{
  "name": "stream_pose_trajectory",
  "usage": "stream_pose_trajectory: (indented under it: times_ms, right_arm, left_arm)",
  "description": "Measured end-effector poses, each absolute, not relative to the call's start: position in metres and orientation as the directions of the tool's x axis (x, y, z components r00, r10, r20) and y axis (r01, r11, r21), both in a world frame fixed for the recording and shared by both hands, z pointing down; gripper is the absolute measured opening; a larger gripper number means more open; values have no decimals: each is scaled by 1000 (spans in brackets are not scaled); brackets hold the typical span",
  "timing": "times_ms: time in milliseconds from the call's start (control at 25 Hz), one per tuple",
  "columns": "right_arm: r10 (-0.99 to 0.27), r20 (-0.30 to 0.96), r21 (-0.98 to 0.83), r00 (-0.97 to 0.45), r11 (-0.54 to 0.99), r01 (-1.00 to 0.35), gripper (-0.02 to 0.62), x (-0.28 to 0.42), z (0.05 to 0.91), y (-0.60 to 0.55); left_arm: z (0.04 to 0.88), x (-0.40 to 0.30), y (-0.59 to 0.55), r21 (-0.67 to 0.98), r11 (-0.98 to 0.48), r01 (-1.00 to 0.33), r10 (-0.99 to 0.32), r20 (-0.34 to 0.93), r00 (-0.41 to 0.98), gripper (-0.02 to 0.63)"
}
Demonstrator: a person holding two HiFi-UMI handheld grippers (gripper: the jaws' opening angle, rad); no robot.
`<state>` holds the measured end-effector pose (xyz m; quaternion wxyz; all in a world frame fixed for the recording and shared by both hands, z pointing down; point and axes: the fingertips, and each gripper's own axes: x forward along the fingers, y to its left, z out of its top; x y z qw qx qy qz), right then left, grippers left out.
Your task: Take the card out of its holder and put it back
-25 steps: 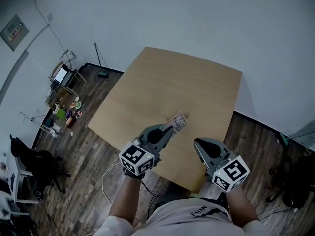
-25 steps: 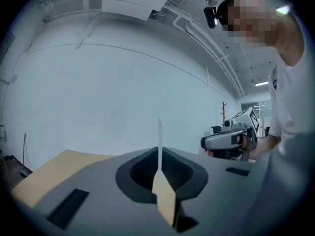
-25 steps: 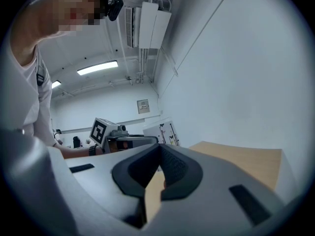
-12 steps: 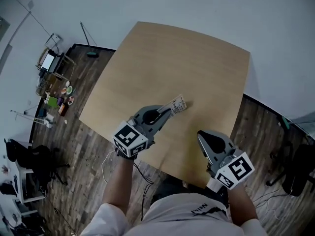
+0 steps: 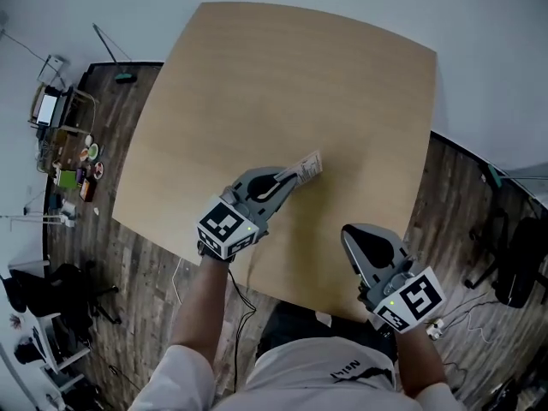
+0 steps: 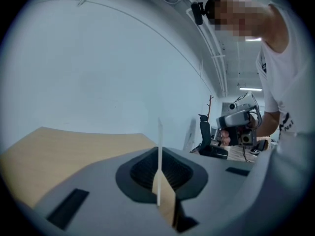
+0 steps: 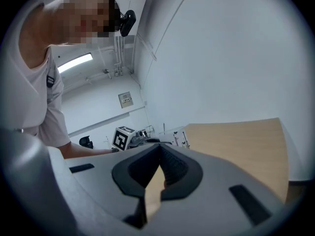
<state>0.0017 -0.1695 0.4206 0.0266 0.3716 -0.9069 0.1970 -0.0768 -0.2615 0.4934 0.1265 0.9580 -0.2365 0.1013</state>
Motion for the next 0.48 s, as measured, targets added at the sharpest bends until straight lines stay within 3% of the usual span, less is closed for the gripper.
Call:
stream_pose_trajectory:
  times_ms: [480]
  right_arm:
    - [-675,282,-359,-682,585,-727,12,5,469,-182]
  left_arm:
    - [560,-75,-286,223,-870,-440,-382,260,887,25]
